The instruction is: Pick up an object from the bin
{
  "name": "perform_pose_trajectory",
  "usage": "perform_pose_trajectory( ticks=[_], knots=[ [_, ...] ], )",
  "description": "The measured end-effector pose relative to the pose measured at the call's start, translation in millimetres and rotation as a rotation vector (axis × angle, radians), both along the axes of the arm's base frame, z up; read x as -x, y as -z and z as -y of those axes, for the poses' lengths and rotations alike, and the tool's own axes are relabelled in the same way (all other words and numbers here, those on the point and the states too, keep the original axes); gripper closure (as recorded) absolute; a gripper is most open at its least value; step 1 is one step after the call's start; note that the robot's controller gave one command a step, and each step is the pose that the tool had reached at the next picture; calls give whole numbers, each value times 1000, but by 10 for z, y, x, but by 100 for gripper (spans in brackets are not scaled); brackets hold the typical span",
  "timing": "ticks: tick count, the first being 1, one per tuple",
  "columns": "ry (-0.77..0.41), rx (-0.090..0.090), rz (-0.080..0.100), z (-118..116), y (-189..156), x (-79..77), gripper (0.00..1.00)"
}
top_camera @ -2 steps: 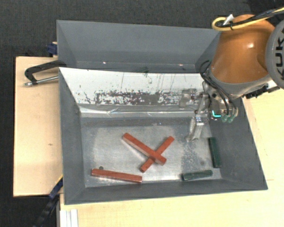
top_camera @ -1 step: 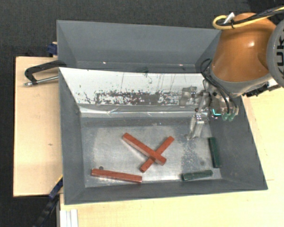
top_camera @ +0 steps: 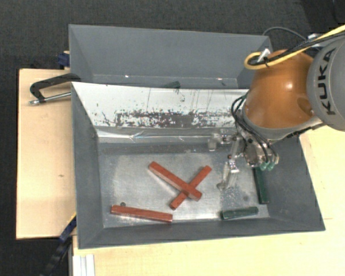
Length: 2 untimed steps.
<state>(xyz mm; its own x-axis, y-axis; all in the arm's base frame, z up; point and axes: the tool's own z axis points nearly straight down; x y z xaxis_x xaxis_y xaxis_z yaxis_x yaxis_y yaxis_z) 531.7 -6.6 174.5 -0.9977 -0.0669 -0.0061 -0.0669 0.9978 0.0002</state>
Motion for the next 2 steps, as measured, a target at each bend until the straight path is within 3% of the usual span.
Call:
perform_pose_trajectory(
  ticks=[1,2],
  knots=[
    [-227,1,-4,-362,469,129,0],
    [-117,0,-1,-151,1037,-213,100]
  ],
)
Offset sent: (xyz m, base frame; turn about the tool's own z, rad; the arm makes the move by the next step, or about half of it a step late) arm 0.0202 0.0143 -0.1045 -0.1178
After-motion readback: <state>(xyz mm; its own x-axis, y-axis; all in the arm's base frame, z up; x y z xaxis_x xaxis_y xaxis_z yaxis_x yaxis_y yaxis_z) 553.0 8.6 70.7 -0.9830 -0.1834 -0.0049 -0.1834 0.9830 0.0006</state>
